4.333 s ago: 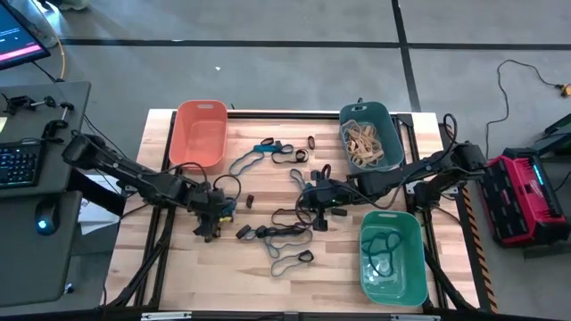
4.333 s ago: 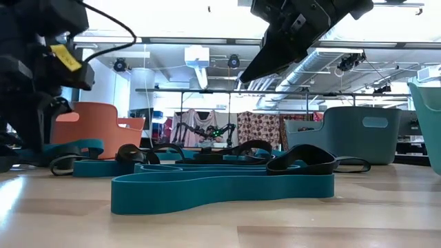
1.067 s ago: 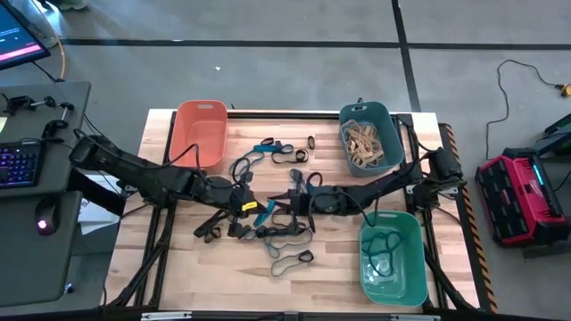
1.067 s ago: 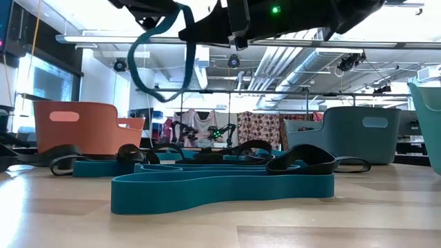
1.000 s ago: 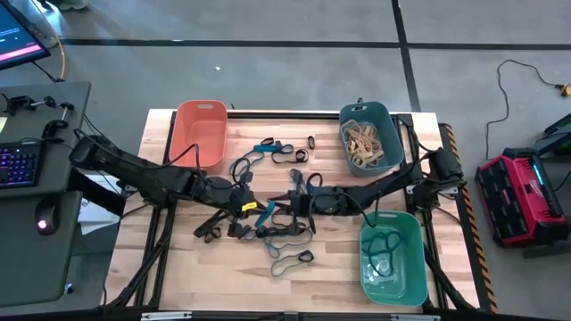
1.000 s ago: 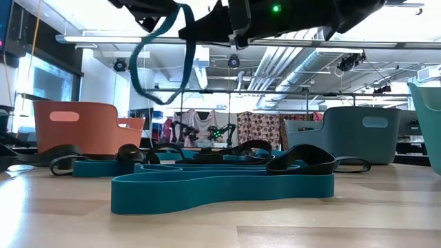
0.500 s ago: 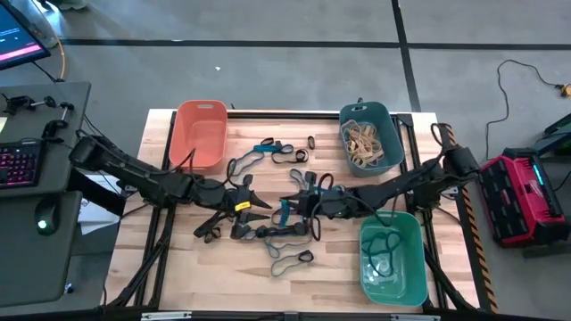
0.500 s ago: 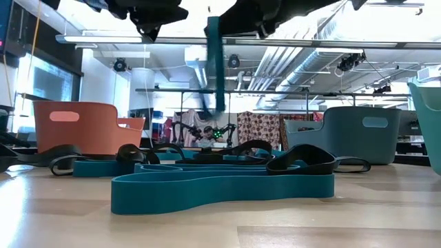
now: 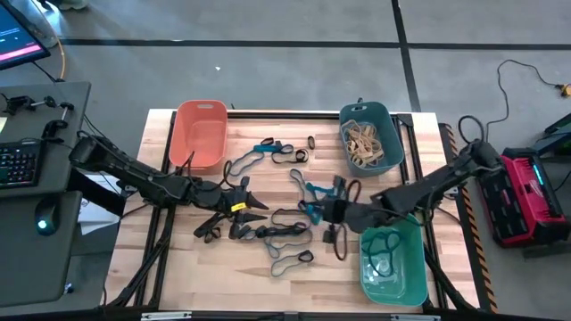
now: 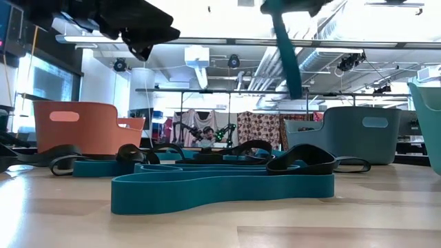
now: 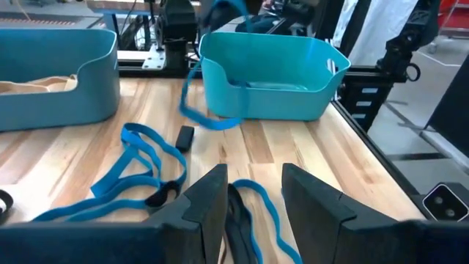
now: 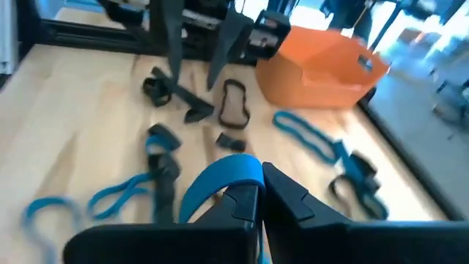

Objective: Sort rubber bands into baskets
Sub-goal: Put the blue rubber band into the green bin

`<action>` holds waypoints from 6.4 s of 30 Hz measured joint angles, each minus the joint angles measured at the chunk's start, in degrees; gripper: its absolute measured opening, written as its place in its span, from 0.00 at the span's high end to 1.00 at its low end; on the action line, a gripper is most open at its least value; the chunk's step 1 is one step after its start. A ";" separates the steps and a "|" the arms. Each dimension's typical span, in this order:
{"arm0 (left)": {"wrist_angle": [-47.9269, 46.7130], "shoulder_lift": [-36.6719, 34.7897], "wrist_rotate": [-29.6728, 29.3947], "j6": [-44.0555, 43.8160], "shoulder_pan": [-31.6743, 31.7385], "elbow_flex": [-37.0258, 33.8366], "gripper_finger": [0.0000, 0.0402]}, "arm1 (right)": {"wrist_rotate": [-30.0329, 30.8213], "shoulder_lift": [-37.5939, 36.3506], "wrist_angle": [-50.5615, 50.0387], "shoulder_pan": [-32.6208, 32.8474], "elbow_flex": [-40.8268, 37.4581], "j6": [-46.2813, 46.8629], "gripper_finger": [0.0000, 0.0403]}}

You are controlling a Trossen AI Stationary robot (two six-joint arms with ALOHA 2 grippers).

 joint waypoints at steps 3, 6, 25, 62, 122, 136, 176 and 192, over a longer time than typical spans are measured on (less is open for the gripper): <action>-0.01 0.00 0.00 -0.06 0.00 -0.21 0.69 | 0.31 -2.36 -7.32 2.58 0.00 7.99 1.00; 0.06 0.00 0.07 -0.56 0.00 -0.21 0.69 | 0.48 -4.03 -17.34 5.03 1.01 16.87 1.00; -2.09 0.00 0.61 -1.08 -0.02 -0.21 0.69 | -15.28 -3.94 -58.59 19.70 11.05 66.22 1.00; -3.94 0.00 -2.61 -3.62 0.47 -0.21 0.69 | -33.71 -0.75 -66.65 24.89 -3.65 91.48 0.83; 3.96 0.02 6.03 -0.48 8.20 -8.54 0.99 | -16.97 1.70 -8.37 -20.41 -13.14 17.61 0.32; 3.95 0.02 6.01 -0.50 8.20 -8.56 0.99 | -20.25 11.44 -6.11 -25.01 -13.14 14.18 0.28; 3.86 0.02 6.03 -0.54 8.20 -8.56 0.99 | -4.22 13.72 -63.48 -0.47 28.91 38.17 1.00; 3.71 0.02 6.05 -0.52 8.17 -8.56 0.99 | -20.55 13.68 -83.11 21.80 29.35 78.89 1.00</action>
